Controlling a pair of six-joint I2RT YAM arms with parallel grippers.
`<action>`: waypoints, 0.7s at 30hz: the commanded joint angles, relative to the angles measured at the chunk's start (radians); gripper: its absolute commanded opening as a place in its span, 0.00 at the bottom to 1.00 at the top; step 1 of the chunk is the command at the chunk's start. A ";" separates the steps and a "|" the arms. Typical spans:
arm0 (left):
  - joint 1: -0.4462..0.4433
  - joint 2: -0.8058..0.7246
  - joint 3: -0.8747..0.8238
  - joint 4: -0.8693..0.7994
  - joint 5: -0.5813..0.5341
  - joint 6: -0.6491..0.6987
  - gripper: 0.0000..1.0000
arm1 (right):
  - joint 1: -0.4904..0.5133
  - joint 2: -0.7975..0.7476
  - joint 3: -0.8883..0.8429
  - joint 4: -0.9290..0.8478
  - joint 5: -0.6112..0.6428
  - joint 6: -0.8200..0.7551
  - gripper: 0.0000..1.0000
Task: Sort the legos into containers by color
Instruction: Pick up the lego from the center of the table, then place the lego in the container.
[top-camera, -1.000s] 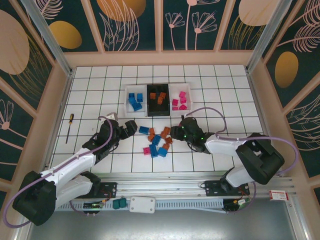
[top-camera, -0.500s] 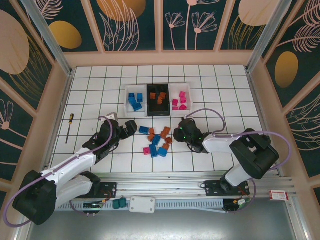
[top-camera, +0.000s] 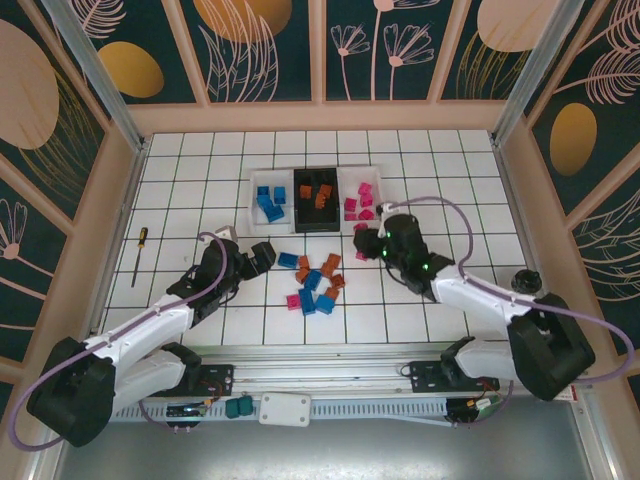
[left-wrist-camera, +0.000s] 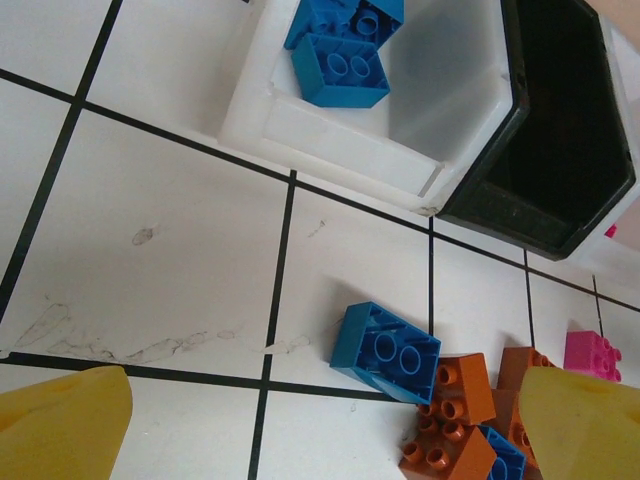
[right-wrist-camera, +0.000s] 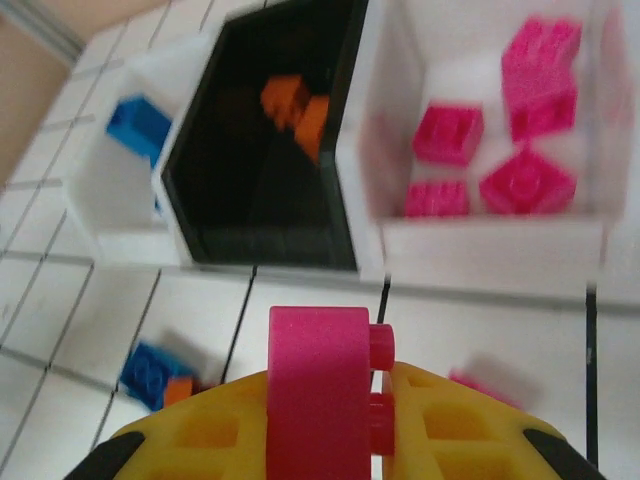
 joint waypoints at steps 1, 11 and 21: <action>-0.002 0.012 0.022 0.036 0.016 0.004 0.99 | -0.035 0.152 0.146 -0.015 -0.064 -0.075 0.23; -0.002 -0.022 0.025 -0.016 0.016 0.012 0.99 | -0.154 0.550 0.544 -0.079 -0.063 -0.090 0.46; -0.002 -0.029 0.023 -0.013 0.020 0.015 0.99 | -0.127 0.345 0.399 -0.033 -0.077 -0.074 0.62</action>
